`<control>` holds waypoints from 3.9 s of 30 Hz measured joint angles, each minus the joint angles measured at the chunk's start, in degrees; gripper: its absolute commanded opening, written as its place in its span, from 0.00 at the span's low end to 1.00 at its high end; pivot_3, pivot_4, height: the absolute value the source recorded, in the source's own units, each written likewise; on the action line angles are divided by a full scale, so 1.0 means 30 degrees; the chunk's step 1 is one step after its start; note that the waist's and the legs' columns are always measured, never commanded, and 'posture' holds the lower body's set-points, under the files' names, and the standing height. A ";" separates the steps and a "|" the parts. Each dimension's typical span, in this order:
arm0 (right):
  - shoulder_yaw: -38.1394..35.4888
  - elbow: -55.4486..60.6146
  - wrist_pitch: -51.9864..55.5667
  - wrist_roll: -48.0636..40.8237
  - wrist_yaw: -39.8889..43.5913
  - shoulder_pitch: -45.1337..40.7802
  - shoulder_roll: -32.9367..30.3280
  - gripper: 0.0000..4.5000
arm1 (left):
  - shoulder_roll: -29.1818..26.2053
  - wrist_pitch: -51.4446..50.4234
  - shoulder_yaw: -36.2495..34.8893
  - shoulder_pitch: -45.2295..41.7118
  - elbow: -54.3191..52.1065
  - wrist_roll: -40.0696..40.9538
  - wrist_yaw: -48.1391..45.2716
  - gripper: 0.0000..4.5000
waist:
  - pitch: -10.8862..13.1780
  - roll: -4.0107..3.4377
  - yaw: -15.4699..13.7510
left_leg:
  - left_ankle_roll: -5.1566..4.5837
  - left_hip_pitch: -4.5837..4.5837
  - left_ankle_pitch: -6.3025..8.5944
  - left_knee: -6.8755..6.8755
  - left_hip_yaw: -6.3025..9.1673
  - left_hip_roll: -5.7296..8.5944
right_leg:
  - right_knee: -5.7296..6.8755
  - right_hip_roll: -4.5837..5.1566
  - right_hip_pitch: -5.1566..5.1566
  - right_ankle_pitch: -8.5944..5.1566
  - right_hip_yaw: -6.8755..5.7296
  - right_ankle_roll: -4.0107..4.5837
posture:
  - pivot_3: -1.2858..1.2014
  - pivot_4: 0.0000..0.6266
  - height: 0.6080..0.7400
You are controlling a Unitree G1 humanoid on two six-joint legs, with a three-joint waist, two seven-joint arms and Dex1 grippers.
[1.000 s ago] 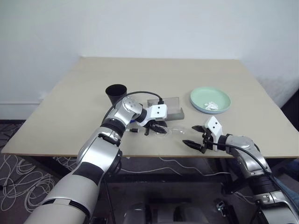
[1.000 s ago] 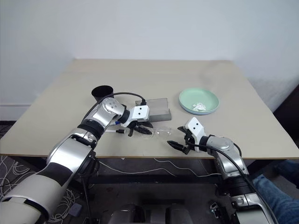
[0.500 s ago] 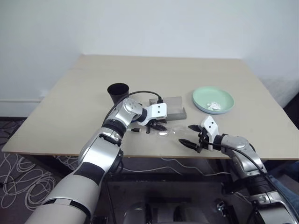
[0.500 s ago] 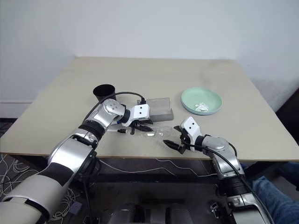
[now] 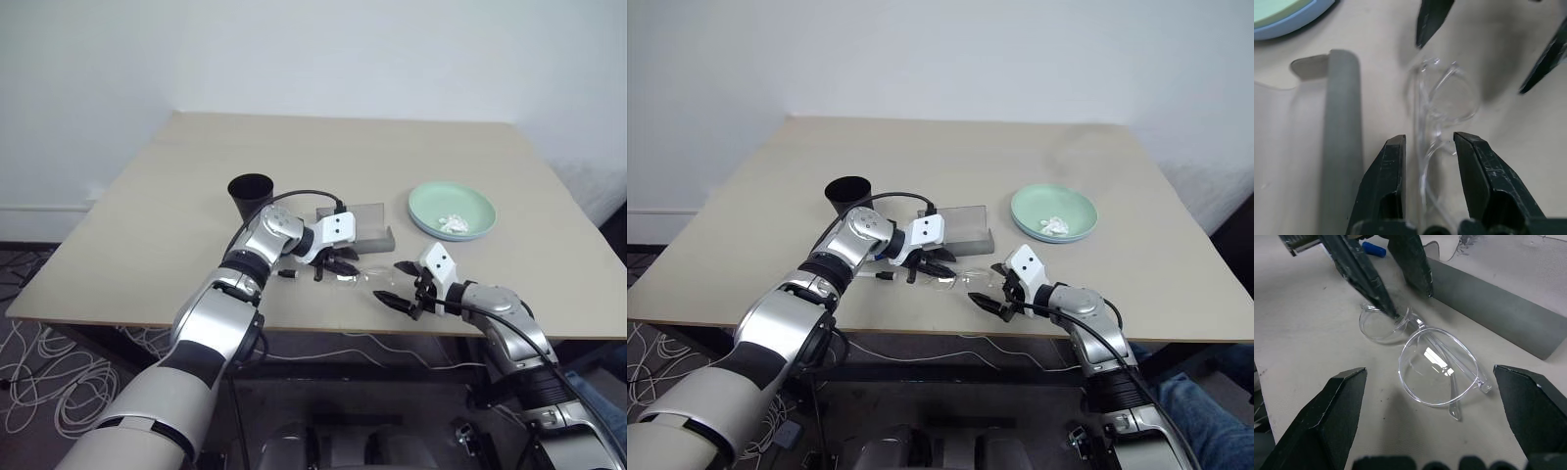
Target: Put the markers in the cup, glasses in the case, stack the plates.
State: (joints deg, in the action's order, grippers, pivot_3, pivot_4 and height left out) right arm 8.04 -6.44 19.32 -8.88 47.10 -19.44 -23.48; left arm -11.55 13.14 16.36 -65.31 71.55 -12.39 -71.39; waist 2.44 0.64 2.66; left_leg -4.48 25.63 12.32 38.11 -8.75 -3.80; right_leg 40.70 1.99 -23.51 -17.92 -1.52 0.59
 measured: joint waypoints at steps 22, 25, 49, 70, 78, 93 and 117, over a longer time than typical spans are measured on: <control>-0.0035 0.0615 0.0057 -0.0058 -0.0628 0.0580 -0.0009 1.00 | 0.0481 0.1254 0.0884 0.0045 0.0095 -0.1288 0.1039 0.01 | -0.0007 -0.0011 -0.0004 | -0.0005 0.0000 0.0004 -0.0004 0.0008 0.0010 | 0.0001 -0.0004 0.0005 -0.0006 0.0015 -0.0010 | 0.52 0.00 0.95; -0.0046 0.0629 0.0062 -0.0058 -0.0659 0.0586 -0.0010 1.00 | 0.0452 0.1454 0.0960 0.0045 0.0096 -0.1369 0.1097 0.01 | -0.0007 -0.0011 -0.0004 | -0.0005 0.0000 0.0004 -0.0006 0.0009 0.0010 | 0.0001 -0.0007 0.0005 -0.0006 0.0014 -0.0010 | 0.52 0.00 0.95; -0.0207 0.0353 -0.0038 -0.0060 -0.1084 0.0343 -0.0002 1.00 | -0.0078 0.0851 -0.0712 -0.1083 0.0050 -0.0010 -0.0482 0.01 | -0.0011 -0.0017 0.0016 | 0.0028 0.0007 0.0033 -0.0064 0.0039 0.0060 | -0.0056 0.0003 -0.0009 -0.0062 0.0027 -0.0099 | 0.52 0.00 0.95; -0.0256 0.0165 -0.0196 -0.0060 -0.1247 0.0196 -0.0006 1.00 | -0.0468 0.2048 0.0327 -0.2769 0.1660 -0.2932 0.7194 0.01 | -0.0011 -0.0017 -0.0001 | 0.0042 0.0009 0.0050 -0.0090 0.0049 0.0100 | -0.0063 0.0031 -0.0020 -0.0099 0.0026 -0.0130 | 0.52 0.00 0.95; -0.0323 0.1094 0.0160 -0.0178 -0.1745 0.1078 0.0004 1.00 | -0.0035 0.2763 0.1155 -0.2428 0.2074 -0.4337 0.9739 0.01 | -0.0011 -0.0017 -0.0003 | 0.0049 0.0010 0.0055 -0.0092 0.0057 0.0110 | -0.0058 0.0041 -0.0020 -0.0114 0.0020 -0.0132 | 0.52 0.00 0.95; -0.0334 0.2719 0.1013 -0.0249 -0.2579 0.2210 0.0413 1.00 | 0.0310 0.4063 0.2507 -0.2307 0.2428 -0.6354 1.2087 0.01 | -0.0011 -0.0017 0.0001 | 0.0059 0.0010 0.0066 -0.0094 0.0057 0.0125 | -0.0060 0.0044 -0.0020 -0.0128 0.0021 -0.0137 | 0.52 0.00 0.95; -0.0352 0.3481 0.1507 -0.0261 -0.2958 0.2582 0.0484 1.00 | 0.0561 0.0138 -0.0784 -0.1728 0.2473 -0.3057 0.4118 0.01 | -0.0018 -0.0018 0.0025 | 0.0053 0.0008 0.0081 -0.0070 0.0083 0.0150 | -0.0045 0.0067 0.0000 -0.0158 -0.0007 -0.0152 | 0.52 0.00 0.95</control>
State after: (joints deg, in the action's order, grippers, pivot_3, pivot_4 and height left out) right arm 6.98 4.00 23.84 -9.67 38.23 -11.70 -22.03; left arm -9.86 13.55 14.01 -70.50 78.96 -21.56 -59.04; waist 2.38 0.58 2.74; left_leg -4.32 25.65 12.57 37.90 -8.50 -3.35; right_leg 40.57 2.19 -23.51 -18.39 -1.54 0.13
